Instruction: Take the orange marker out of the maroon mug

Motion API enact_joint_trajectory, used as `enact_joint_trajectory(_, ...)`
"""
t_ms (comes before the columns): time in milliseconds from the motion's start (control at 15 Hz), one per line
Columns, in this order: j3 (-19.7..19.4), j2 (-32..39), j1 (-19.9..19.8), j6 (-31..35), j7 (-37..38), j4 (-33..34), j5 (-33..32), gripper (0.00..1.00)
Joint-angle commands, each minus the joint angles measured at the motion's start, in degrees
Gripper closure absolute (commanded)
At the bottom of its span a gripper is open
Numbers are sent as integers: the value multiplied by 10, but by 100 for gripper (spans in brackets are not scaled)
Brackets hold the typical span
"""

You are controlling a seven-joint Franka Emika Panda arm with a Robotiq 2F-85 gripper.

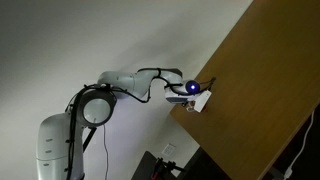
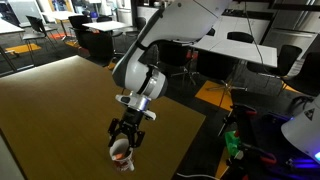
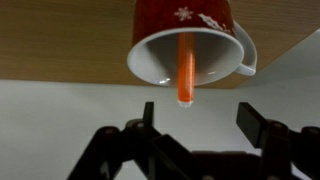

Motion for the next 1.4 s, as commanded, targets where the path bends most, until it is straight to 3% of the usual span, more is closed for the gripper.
enact_joint_trajectory(0,4,13,6,22,1,20,22,24)
enact_joint_trajectory(133,4,17,8,23,2,25,23,39)
enact_joint_trajectory(267,4,21,8,22,3,30,24,39)
enact_joint_trajectory(333,4,23,9,22,3,31,24,45)
enact_joint_trajectory(533,4,26,10,21,4,34,23,43)
enact_joint_trajectory(1000,3,38,14,20,10,44,18,55)
enact_joint_trajectory(1133,3,41,15,20,10,47,18,67)
enact_joint_trajectory(1200,4,42,15,20,10,48,18,81)
enact_joint_trajectory(1333,4,44,15,20,10,50,18,95)
